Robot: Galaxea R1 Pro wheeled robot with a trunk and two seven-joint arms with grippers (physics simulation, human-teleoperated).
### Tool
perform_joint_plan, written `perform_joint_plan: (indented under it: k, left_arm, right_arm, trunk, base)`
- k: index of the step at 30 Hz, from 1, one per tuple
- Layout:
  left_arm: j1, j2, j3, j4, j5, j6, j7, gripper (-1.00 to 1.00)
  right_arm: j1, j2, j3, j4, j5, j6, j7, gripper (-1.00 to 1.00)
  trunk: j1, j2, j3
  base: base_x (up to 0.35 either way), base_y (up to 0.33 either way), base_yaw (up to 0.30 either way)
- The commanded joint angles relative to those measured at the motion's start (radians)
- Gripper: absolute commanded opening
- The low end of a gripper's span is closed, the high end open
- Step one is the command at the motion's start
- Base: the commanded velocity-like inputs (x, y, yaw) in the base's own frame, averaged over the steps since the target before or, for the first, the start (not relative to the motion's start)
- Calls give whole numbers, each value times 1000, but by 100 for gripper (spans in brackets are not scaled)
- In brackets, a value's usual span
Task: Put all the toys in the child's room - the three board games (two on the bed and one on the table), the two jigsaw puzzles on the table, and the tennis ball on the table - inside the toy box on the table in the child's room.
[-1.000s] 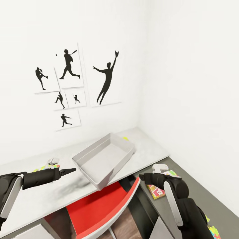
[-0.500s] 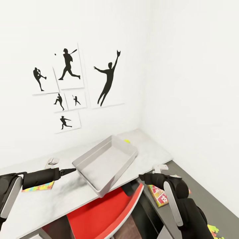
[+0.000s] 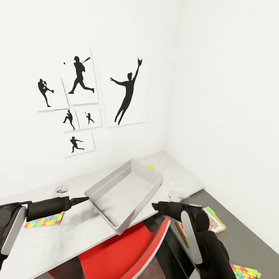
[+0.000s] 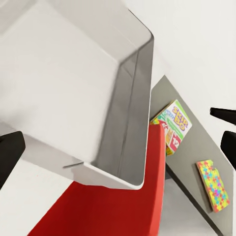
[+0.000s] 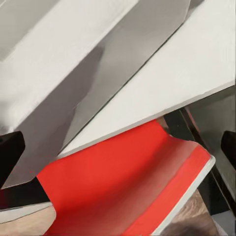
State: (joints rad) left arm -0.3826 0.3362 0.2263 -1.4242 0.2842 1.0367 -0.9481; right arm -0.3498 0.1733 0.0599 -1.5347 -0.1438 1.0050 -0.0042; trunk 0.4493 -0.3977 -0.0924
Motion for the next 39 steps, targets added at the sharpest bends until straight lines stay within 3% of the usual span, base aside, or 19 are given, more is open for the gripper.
perform_joint_plan:
  k: [1, 4, 6, 8, 10, 13, 14, 17, 21, 24, 29, 33, 39]
  left_arm:
    - [-1, -1, 0, 1, -2, 3, -3, 100]
    - [-1, -11, -6, 2, -3, 5, 2, 100]
    - [-15, -38, -16, 3, -4, 7, 29, 100]
    - [-84, -78, -29, 25, -14, 10, 109, 100]
    - [-125, -98, -36, 49, -20, 10, 158, 100]
    - [-237, -135, -51, 211, -27, 10, 292, 100]
    - [-254, -137, -52, 242, -28, 10, 306, 100]
    - [-350, -148, -59, 421, -33, 3, 360, 100]
    - [-398, -176, -61, 517, -35, -9, 417, 100]
    - [-410, -206, -62, 538, -36, -14, 498, 100]
    - [-414, -242, -62, 548, -28, -17, 682, 100]
    - [-415, -259, -62, 549, -26, -15, 733, 100]
    - [-416, -264, -62, 550, -30, -14, 747, 100]
  right_arm:
    - [-7, 1, 6, 0, 2, 12, -14, 100]
    - [-63, 1, 16, 16, -4, 22, -60, 100]
    - [-150, 1, 20, 84, -16, 27, -102, 100]
    - [-239, 1, 22, 212, -41, 27, -128, 100]
    - [-285, 1, 22, 277, -57, 26, -140, 100]
    - [-427, 1, 23, 462, -130, 18, -192, 100]
    - [-447, 1, 23, 490, -145, 14, -203, 100]
    - [-546, 1, 23, 639, -257, -34, -291, 100]
    - [-596, 1, 23, 789, -387, -116, -409, 100]
    - [-606, 1, 23, 858, -436, -172, -461, 100]
    - [-610, 1, 23, 904, -457, -229, -486, 100]
    - [-609, 1, 23, 911, -460, -250, -490, 100]
    - [-609, 1, 23, 912, -460, -257, -492, 100]
  trunk:
    - [1, -2, -2]
    - [1, -2, -2]
    - [1, -2, -2]
    - [1, -2, -2]
    - [1, -2, -2]
    - [1, -2, -2]
    - [1, -2, -2]
    - [1, -2, -2]
    - [1, -2, -2]
    - [1, -2, -2]
    - [1, -2, -2]
    - [1, -2, -2]
    - [1, -2, -2]
  base:
    - [3, 1, 0]
    - [2, 1, 0]
    - [0, 0, 0]
    - [0, 0, 0]
    - [0, 0, 0]
    - [0, 0, 0]
    - [0, 0, 0]
    - [0, 0, 0]
    - [0, 0, 0]
    - [0, 0, 0]
    - [0, 0, 0]
    - [0, 0, 0]
    - [0, 0, 0]
